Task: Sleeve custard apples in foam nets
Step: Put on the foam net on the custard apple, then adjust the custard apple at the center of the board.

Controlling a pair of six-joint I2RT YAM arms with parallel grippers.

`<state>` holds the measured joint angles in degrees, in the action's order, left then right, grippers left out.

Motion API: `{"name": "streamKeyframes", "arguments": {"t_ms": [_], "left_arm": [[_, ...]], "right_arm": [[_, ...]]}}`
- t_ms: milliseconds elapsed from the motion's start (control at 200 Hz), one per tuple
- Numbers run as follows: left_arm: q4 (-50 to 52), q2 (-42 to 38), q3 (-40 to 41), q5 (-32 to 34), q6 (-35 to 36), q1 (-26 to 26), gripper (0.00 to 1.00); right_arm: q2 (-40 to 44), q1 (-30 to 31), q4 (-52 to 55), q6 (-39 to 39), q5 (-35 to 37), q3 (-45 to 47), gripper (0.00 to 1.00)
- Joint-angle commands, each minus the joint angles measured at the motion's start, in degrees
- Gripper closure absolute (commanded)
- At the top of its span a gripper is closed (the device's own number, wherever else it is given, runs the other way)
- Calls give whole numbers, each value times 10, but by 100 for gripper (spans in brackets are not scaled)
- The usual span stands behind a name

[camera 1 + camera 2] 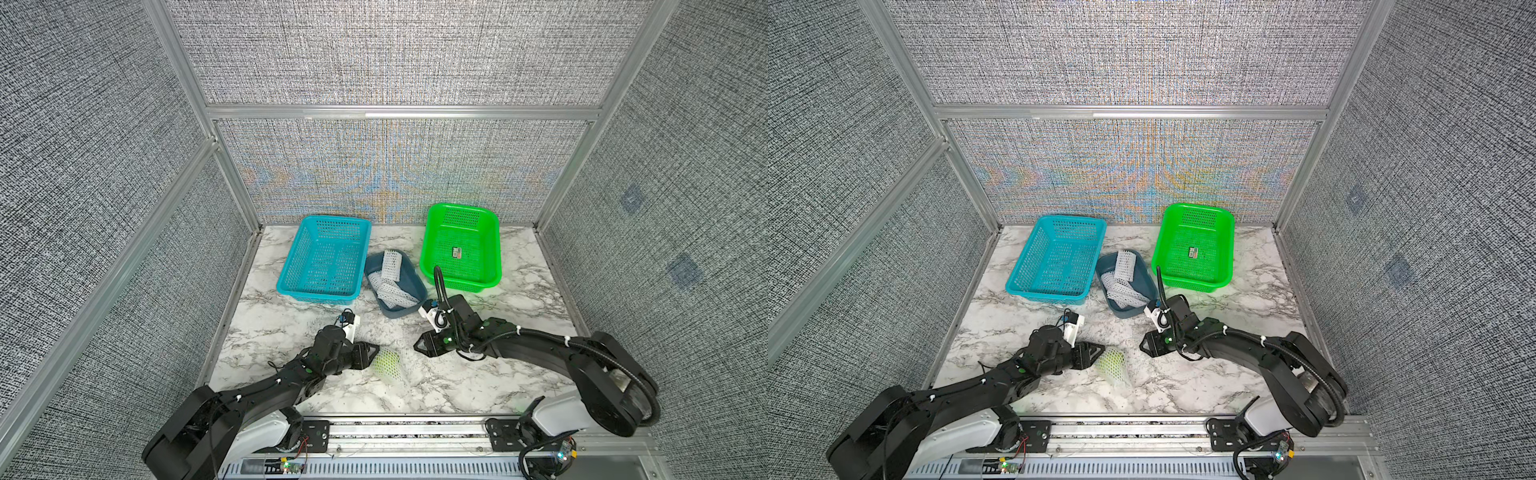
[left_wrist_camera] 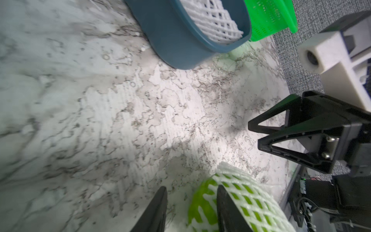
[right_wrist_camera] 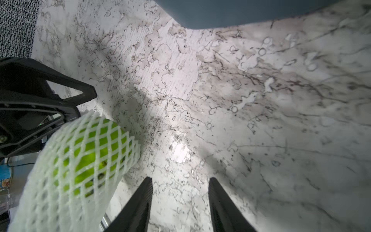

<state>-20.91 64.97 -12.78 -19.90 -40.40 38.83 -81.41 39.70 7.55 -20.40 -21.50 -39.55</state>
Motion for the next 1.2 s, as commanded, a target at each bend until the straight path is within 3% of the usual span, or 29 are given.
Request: {"name": "streamKeyframes", "arguments": {"t_ms": [0,250,365,475,635,755,945,1105,1190], "left_arm": [[-47,27,-9,-84,17,-1,60],[-57,21,-4,-75,9,0,58],[-47,10,-15,-82,15,0,44],[-36,-1,-29,-97,21,-1,20],[22,-4,-52,-56,54,-2,15],[17,18,-53,-64,70,-8,14],[-37,71,-39,-123,67,-17,13],[-74,133,-52,-254,84,-17,15],[-161,164,-39,-317,57,-17,19]], "right_arm": [[37,7,56,25,-12,-15,50],[78,63,97,2,8,-38,49],[72,103,78,-21,27,-37,48],[63,126,60,-39,42,-31,47],[60,142,68,-53,59,-32,47],[52,163,73,-61,67,-42,46],[25,171,31,-86,61,-12,46],[22,171,18,-101,66,23,46],[14,164,29,-93,81,24,46]]}}
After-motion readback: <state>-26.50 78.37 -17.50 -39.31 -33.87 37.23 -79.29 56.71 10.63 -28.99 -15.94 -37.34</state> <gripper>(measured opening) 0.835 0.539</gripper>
